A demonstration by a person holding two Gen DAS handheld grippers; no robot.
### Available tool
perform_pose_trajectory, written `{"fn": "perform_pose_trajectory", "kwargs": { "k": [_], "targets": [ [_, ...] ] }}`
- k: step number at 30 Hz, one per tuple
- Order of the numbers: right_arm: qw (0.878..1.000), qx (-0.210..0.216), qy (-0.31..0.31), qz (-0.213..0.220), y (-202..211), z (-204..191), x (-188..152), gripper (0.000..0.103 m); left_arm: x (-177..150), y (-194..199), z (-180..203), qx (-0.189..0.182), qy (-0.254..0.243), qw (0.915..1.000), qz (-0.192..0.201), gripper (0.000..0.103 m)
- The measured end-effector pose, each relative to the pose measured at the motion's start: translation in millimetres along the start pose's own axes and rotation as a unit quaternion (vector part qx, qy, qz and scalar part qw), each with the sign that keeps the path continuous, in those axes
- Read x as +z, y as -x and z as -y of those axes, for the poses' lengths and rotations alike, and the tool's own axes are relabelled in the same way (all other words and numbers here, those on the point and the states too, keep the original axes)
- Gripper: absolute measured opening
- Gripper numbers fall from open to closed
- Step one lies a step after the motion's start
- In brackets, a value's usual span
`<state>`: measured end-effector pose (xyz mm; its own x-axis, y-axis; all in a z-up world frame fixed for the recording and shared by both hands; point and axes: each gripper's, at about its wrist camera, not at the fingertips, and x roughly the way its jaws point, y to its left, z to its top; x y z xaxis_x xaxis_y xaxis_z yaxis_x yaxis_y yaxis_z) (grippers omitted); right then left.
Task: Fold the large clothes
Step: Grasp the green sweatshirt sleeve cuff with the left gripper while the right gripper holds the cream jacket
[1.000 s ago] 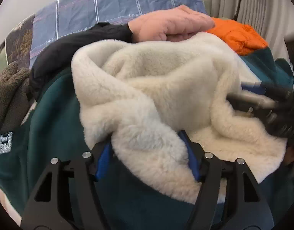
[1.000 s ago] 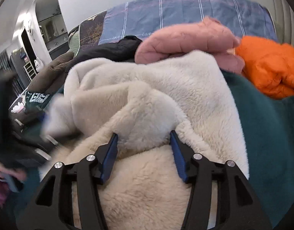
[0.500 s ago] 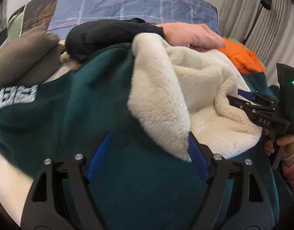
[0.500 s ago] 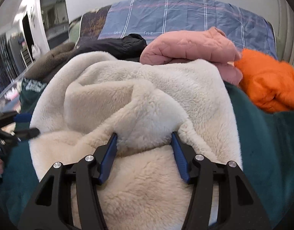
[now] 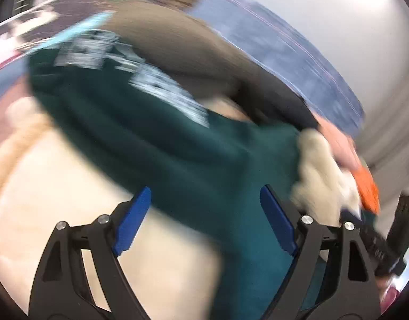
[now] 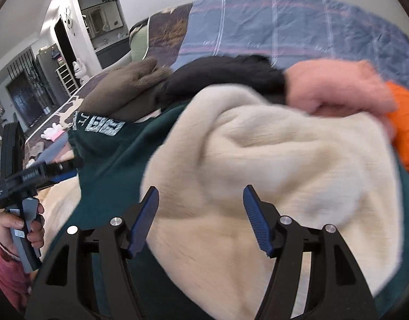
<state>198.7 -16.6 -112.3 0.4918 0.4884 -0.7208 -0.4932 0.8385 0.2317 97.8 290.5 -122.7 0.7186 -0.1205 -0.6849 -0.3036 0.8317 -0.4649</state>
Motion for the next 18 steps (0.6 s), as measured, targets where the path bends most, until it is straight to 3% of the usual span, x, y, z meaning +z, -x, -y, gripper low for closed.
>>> {"fn": "perform_pose_trajectory", "kwargs": {
  "k": [2, 4, 9, 12, 15, 17, 18],
  "targets": [
    [0.999, -0.04, 0.008, -0.033, -32, -3, -12, 0.071, 8, 3, -29, 0.034, 0.031, 0.9988, 0.014, 0.086],
    [0.998, -0.059, 0.034, -0.011, -37, -10, -19, 0.077, 17, 2, -61, 0.052, 0.075, 0.9956, 0.022, 0.086],
    [0.998, -0.048, 0.026, -0.008, -35, -5, -18, 0.078, 44, -5, -123, 0.123, 0.153, 0.9795, 0.046, 0.086],
    [0.998, -0.05, 0.027, -0.006, -34, -5, -19, 0.078, 59, -15, -145, 0.112, 0.181, 0.9755, 0.056, 0.086],
    [0.998, -0.05, 0.028, -0.005, -35, -5, -18, 0.078, 71, -26, -166, 0.07, 0.219, 0.9705, 0.073, 0.083],
    [0.998, -0.05, 0.028, -0.003, -36, -5, -19, 0.078, 75, -29, -178, 0.055, 0.233, 0.9678, 0.076, 0.065],
    [0.998, -0.05, 0.028, -0.003, -36, -4, -20, 0.078, 76, -34, -185, 0.049, 0.243, 0.9663, 0.07, 0.043]
  ]
}}
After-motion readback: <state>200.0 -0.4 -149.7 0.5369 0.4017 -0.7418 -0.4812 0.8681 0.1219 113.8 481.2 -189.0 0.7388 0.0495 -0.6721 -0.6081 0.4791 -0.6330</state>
